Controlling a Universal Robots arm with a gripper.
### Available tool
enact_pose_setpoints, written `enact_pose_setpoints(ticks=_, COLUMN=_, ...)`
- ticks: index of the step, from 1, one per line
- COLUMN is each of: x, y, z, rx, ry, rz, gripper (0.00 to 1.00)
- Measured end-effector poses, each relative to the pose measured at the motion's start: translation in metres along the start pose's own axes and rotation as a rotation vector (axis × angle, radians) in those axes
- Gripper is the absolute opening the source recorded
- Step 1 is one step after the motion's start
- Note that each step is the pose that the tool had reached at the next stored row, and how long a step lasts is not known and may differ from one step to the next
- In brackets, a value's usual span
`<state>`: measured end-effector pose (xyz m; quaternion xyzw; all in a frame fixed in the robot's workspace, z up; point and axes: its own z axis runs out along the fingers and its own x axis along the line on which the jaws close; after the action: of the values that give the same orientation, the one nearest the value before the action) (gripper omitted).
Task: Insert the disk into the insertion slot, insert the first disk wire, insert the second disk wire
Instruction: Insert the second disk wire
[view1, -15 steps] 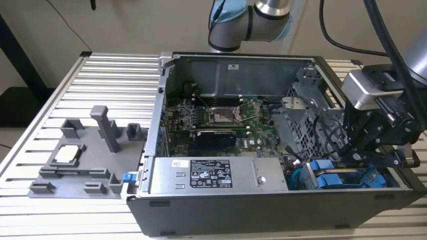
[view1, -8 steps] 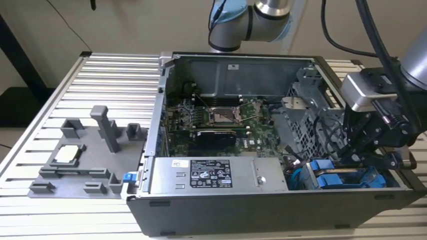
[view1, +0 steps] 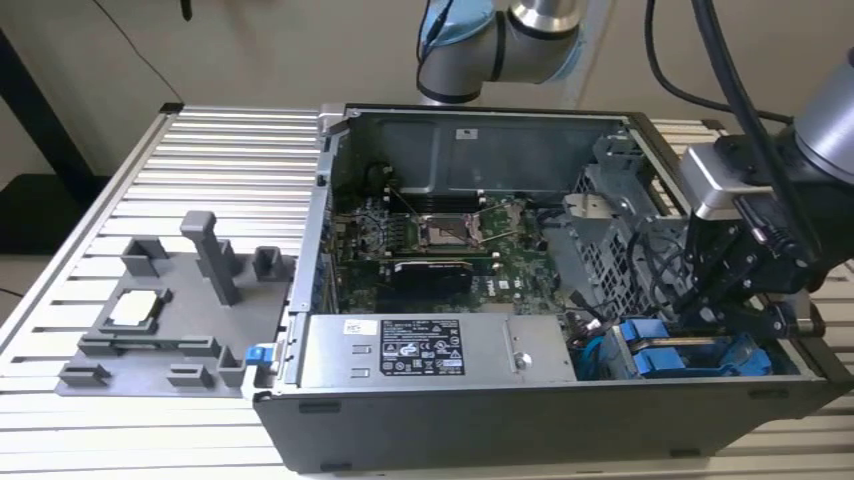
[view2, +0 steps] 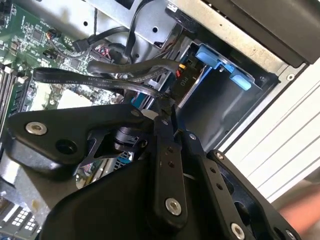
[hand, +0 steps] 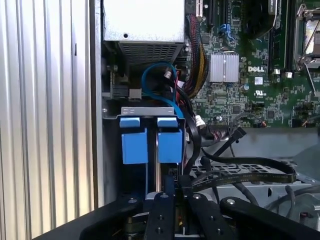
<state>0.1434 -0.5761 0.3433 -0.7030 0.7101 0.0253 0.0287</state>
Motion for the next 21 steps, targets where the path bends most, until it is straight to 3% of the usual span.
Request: enact_pose_setpoints(ticks=21, x=0.0004, y=-0.0023, z=0.0072, rx=0.0002, ry=0.0002, rz=0.002, gripper=0.16)
